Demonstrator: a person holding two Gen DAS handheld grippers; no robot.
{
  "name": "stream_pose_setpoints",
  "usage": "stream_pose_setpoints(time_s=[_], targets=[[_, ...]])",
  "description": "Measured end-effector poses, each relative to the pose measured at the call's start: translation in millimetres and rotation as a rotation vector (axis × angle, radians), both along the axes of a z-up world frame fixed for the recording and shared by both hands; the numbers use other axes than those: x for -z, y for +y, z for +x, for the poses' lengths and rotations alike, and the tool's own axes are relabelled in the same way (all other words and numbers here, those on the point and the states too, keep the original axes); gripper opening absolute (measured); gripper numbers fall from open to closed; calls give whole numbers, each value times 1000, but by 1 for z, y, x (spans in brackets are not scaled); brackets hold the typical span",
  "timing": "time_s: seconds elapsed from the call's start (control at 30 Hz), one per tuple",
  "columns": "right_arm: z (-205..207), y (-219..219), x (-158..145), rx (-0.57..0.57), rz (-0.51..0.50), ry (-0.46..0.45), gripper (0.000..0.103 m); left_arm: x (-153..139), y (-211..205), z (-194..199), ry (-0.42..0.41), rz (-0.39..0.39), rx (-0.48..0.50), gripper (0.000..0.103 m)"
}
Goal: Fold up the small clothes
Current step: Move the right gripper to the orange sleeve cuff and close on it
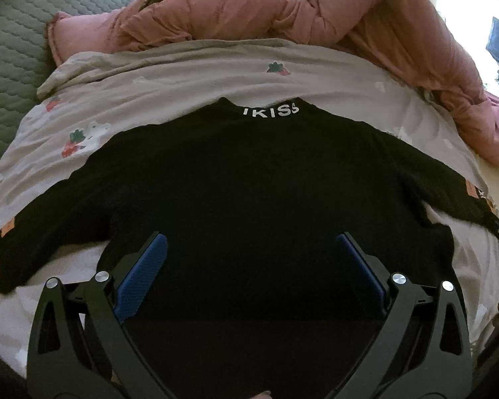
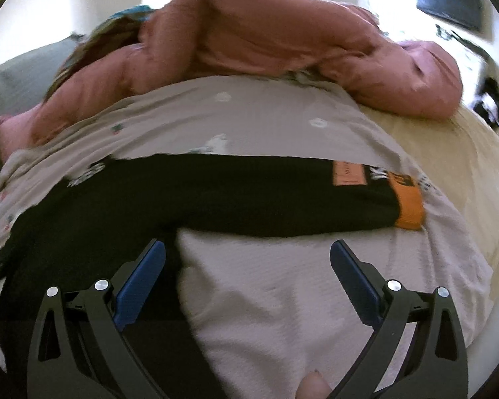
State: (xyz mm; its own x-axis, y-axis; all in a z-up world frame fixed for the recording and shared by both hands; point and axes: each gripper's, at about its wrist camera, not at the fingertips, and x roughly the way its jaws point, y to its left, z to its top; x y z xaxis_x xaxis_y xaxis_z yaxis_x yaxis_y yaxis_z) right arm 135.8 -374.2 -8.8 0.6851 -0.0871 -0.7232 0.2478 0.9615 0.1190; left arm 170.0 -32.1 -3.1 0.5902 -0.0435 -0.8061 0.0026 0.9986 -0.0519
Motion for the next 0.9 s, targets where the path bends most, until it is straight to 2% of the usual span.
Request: stream_pose_setpoints(time_s=[0.37,0.47,0.6,0.9], targets=[[17,-80,35,237,142,103,99,11,-4,41,37,-1,12,95],[22,-104,49,312,211,126,99,14,-4,52,45,-9,14,95],[30,-127,59,364,263,126,99,17,-3,65,44,-8,9,95],[59,-151,62,412,267,76,97,34,-2,79,62,-14,3,95]])
